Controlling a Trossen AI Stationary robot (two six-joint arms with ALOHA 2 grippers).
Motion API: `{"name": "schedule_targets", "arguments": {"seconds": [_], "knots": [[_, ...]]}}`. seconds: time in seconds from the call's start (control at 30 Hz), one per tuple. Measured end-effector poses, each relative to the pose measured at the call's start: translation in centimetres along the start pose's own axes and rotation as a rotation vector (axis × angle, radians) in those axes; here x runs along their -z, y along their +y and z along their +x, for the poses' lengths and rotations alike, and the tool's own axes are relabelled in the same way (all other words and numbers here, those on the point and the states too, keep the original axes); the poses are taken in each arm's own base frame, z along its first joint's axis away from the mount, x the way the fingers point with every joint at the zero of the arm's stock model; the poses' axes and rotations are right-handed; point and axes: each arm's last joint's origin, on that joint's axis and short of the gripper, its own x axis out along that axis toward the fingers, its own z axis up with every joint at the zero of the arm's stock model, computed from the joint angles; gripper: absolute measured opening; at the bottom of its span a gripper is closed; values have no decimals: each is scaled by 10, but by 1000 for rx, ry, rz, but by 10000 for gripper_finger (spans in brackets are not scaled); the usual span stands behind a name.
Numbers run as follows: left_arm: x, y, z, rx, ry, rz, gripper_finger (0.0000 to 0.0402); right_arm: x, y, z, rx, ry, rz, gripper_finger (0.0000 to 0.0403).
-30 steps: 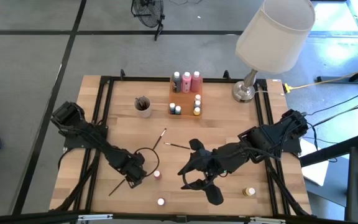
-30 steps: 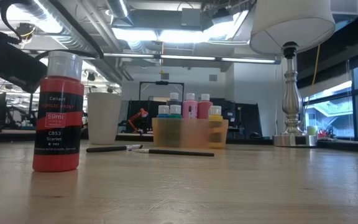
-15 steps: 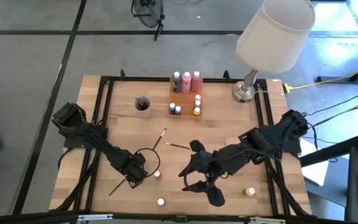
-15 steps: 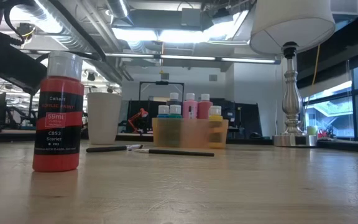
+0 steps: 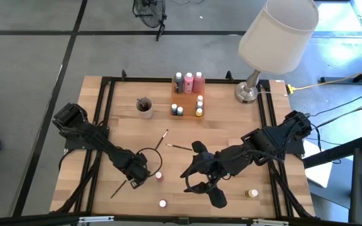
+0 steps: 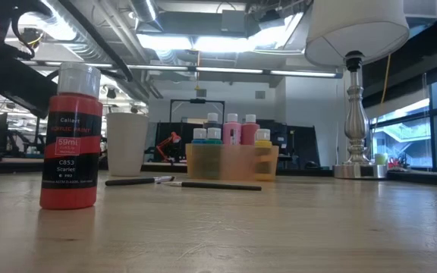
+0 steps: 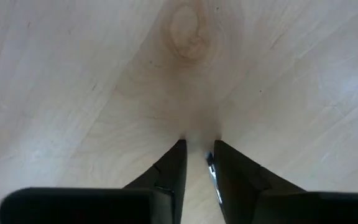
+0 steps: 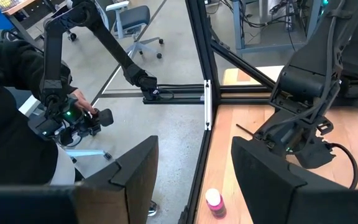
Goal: Pick & Place Paint Supplies
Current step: Put the black paint brush into the white cup
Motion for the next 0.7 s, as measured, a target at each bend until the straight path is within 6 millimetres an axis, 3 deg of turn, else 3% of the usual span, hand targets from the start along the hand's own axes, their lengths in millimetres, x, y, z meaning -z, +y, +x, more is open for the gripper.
{"name": "schedule_targets", "arguments": {"seconds": [0.27,0.7], "knots": [[-2,0,0,11,11,21,5,0,0,0,1,1,-1,208],[-2,0,0,14,16,32,2,2,-1,0,12,25,-3,208]]}}
